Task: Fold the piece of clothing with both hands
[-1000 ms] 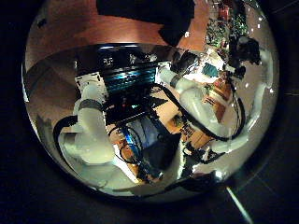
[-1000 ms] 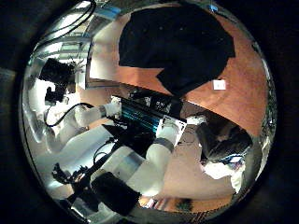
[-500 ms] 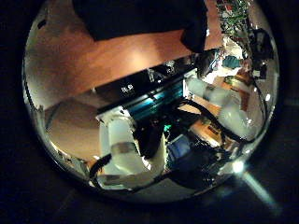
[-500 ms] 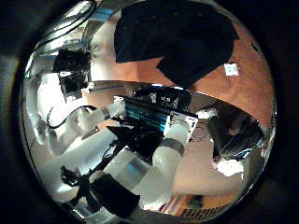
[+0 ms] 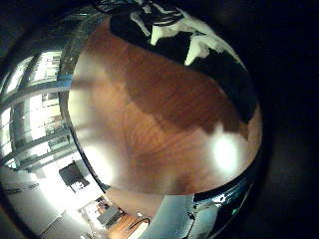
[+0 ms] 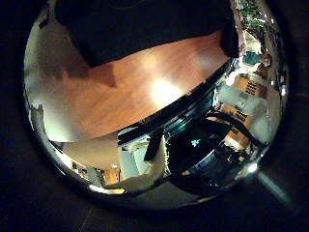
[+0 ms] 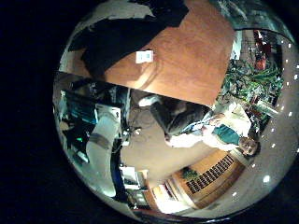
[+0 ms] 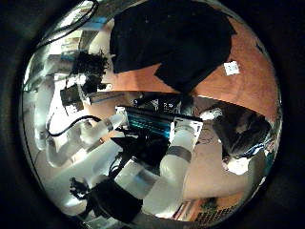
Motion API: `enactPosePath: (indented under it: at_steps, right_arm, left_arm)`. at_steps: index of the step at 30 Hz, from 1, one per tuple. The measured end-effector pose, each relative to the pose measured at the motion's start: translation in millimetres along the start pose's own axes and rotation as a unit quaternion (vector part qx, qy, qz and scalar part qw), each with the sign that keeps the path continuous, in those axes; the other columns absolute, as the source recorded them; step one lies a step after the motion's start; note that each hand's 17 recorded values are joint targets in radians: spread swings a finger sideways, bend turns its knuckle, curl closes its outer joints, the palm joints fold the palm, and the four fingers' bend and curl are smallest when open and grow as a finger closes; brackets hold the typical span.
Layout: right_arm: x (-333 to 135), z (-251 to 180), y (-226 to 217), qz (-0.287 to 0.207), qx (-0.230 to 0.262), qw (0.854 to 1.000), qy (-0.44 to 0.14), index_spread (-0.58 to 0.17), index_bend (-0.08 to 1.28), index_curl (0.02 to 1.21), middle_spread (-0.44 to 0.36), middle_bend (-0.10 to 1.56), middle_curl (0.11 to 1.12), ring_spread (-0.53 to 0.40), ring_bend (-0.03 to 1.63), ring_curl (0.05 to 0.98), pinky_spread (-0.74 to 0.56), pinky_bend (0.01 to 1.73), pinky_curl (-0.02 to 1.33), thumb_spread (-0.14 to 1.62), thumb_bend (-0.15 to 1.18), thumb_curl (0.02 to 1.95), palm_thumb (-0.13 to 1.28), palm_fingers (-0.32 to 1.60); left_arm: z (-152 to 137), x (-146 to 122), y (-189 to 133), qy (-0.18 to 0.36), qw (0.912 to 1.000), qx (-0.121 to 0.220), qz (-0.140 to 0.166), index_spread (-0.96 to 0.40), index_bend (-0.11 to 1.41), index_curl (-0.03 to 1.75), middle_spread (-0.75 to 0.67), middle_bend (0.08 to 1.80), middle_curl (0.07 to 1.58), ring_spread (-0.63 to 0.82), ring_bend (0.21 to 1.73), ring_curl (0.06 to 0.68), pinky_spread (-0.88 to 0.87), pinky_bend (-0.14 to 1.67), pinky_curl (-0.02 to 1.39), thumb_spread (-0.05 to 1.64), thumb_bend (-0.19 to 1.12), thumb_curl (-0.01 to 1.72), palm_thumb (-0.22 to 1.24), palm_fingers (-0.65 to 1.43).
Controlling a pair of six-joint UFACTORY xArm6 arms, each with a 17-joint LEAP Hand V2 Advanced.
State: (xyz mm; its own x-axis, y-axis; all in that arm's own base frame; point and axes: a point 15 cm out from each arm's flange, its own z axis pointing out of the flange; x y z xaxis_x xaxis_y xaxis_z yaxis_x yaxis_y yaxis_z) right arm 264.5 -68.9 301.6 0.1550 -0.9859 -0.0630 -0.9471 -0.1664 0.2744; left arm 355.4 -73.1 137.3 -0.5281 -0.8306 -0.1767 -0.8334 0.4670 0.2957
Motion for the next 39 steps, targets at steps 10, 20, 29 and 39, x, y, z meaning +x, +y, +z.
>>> enactPosePath:
  at_steps: [10, 20, 29, 39]
  right_arm:
    - [-3.4, -1.2, 1.3, 0.003, 0.001, 1.0, -0.006, -0.332, 0.16, 0.3, 0.021, 0.21, 0.36, 0.107, 0.56, 0.228, 0.39, 0.67, 0.18, 1.22, -0.01, 0.19, 0.0, 0.19]
    - [-2.5, -12.3, 0.9, 0.004, 0.011, 1.0, -0.001, -0.333, 0.16, 0.3, 0.024, 0.23, 0.37, 0.114, 0.56, 0.23, 0.39, 0.64, 0.18, 1.22, -0.02, 0.19, 0.0, 0.22]
    - [-3.7, -1.8, 2.4, 0.002, -0.005, 1.0, -0.004, -0.357, 0.17, 0.3, -0.022, 0.24, 0.37, 0.031, 0.62, 0.235, 0.36, 0.63, 0.17, 1.23, 0.01, 0.2, 0.06, 0.34]
    - [-21.6, 23.2, -20.6, -0.052, -0.049, 0.997, 0.0, -0.39, 0.17, 0.31, -0.123, 0.26, 0.38, -0.119, 0.67, 0.256, 0.21, 0.64, 0.16, 1.23, 0.06, 0.26, 0.37, 0.31]
  left_arm:
    - [-5.4, -13.1, -13.5, -0.005, 0.9997, -0.013, -0.018, -0.09, 0.21, 0.3, -0.12, 0.71, 0.54, -0.15, 0.91, 0.264, 0.03, 0.39, 0.27, 1.04, 0.0, 0.33, 0.41, 0.74]
    - [-24.3, -32.4, -20.9, -0.024, 0.9996, -0.005, -0.012, -0.42, 0.58, 0.53, -0.38, 0.89, 0.75, -0.42, 1.2, 0.443, -0.51, 0.9, 0.49, 1.14, 0.02, 0.37, 0.63, 1.22]
    - [-65.5, -25.2, -33.9, 0.019, 0.9996, 0.019, 0.008, -0.55, 0.82, 0.72, -0.46, 1.02, 0.86, -0.41, 1.33, 0.515, -0.58, 1.09, 0.61, 1.24, -0.01, 0.39, 0.59, 1.13]
    - [-90.0, -28.2, -31.3, 0.04, 0.9991, -0.004, 0.008, -0.59, 0.85, 0.84, -0.48, 1.07, 0.91, -0.4, 1.38, 0.54, -0.59, 1.15, 0.66, 1.28, -0.01, 0.41, 0.57, 1.1]
